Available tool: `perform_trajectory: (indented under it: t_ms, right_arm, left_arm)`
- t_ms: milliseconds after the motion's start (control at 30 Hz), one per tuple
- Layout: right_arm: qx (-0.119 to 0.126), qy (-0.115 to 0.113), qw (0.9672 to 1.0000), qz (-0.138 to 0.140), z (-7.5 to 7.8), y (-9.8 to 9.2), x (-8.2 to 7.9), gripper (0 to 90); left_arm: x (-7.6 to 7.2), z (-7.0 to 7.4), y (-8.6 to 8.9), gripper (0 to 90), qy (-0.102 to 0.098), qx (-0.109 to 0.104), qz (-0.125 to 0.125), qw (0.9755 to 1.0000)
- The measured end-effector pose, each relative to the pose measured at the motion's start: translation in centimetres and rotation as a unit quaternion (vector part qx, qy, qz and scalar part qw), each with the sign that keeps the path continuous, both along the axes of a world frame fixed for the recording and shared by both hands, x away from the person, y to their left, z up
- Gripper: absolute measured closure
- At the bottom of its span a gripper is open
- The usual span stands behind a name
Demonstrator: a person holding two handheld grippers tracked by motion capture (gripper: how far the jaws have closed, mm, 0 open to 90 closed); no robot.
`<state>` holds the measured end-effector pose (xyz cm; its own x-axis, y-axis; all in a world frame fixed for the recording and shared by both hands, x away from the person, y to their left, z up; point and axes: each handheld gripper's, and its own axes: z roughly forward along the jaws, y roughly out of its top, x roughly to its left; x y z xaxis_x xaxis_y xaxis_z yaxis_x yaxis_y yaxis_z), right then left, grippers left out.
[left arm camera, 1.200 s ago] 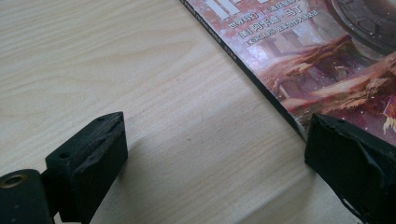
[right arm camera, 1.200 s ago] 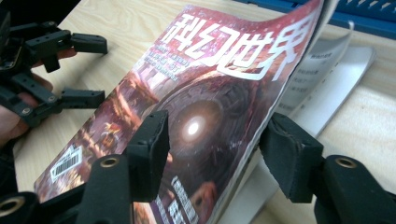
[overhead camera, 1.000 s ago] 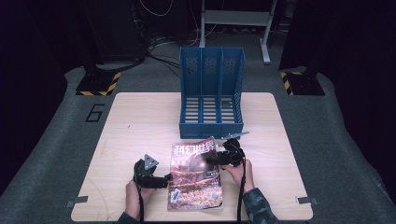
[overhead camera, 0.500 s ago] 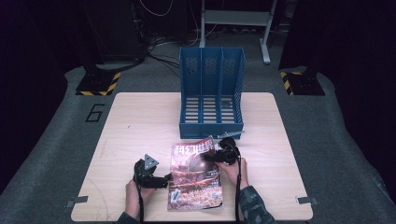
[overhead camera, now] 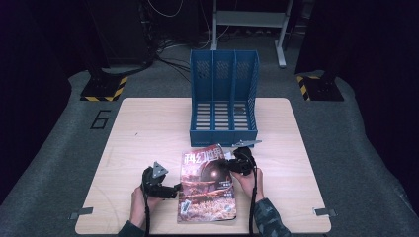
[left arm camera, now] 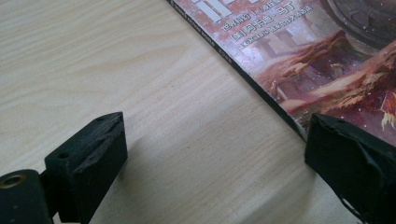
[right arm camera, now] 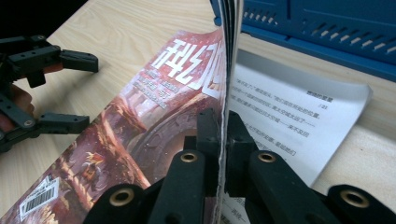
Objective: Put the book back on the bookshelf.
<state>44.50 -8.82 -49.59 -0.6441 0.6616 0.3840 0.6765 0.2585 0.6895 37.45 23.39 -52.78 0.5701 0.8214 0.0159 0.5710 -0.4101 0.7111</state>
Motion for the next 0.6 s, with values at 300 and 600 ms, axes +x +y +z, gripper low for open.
perform_trajectory:
  t_ms: [300, 600]
  right_arm:
    - [0.023, -0.037, 0.9989, 0.015, 0.9, 0.0, -0.9, 88.9]
    - [0.029, -0.094, 0.9947, 0.029, 2.6, 0.4, -2.3, 88.9]
  left_arm:
    - [0.6, 0.5, -0.4, 6.9, 0.027, -0.061, -0.005, 0.9978]
    - [1.4, 1.0, -2.1, 5.4, 0.041, -0.079, -0.036, 0.9954]
